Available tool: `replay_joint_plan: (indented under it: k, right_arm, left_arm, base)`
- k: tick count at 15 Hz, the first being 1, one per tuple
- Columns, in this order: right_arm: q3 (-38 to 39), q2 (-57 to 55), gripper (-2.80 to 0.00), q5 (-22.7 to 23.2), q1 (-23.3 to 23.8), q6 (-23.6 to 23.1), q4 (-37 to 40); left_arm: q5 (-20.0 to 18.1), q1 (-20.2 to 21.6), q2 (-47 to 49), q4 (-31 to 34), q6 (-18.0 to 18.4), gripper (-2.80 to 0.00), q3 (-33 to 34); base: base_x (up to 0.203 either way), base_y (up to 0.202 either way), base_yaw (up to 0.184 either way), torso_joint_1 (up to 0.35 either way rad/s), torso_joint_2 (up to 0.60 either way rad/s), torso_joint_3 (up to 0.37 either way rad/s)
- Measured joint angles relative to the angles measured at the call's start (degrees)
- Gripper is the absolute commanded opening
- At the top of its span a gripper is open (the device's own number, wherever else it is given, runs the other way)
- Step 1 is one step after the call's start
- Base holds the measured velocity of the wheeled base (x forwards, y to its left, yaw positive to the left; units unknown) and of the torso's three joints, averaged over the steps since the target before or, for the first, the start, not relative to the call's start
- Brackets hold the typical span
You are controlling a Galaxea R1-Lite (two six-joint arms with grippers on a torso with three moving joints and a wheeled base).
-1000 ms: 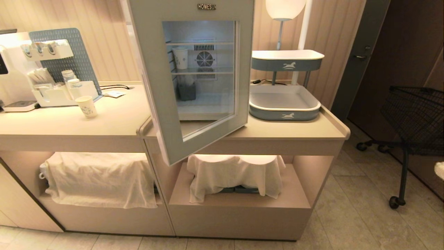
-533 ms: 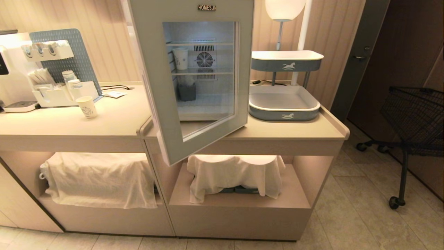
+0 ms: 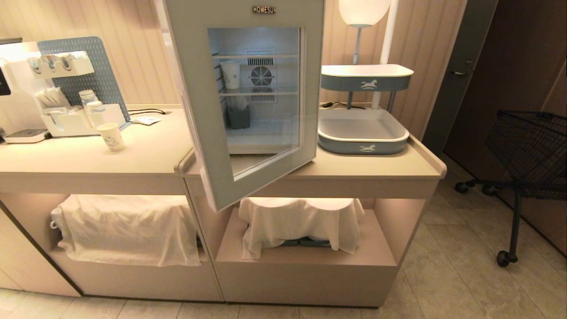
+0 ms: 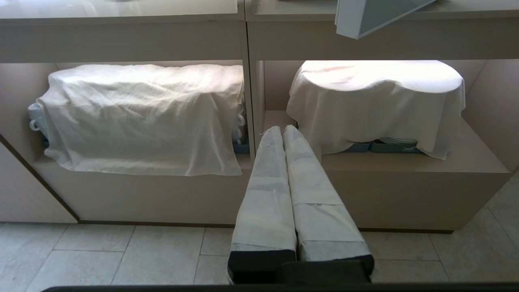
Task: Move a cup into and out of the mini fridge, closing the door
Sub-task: Close the freezer door
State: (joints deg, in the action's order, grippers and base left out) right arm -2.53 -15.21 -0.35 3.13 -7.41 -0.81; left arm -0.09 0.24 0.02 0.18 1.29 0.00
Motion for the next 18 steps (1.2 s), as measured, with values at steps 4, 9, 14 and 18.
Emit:
replay_joint_plan:
  k: [4, 9, 14, 18]
  right_arm:
    - [2.32, 0.28, -2.80, 0.56, -0.24, -2.29, -3.07]
    - [2.45, 8.12, -2.80, 1.50, -2.57, -1.44, -2.73]
    - [2.31, 14.30, -2.80, 1.02, -3.13, 3.83, 1.92]
    - [2.28, 15.18, -2.80, 1.06, -3.13, 4.33, 1.44]
  left_arm:
    - [0.01, 0.00, 0.00, 0.00, -0.02, -2.80, 0.00]
    - [-0.01, 0.00, 0.00, 0.00, -0.02, -2.80, 0.00]
    - [-0.01, 0.00, 0.00, 0.00, -0.01, -2.80, 0.00]
    - [-0.01, 0.00, 0.00, 0.00, -0.02, -2.80, 0.00]
  base:
    - [0.000, 0.000, 0.000, 0.000, 0.00, 0.000]
    - [0.000, 0.000, 0.000, 0.000, 0.00, 0.000]
    - [0.000, 0.000, 0.000, 0.000, 0.00, 0.000]
    - [0.000, 0.000, 0.000, 0.000, 0.00, 0.000]
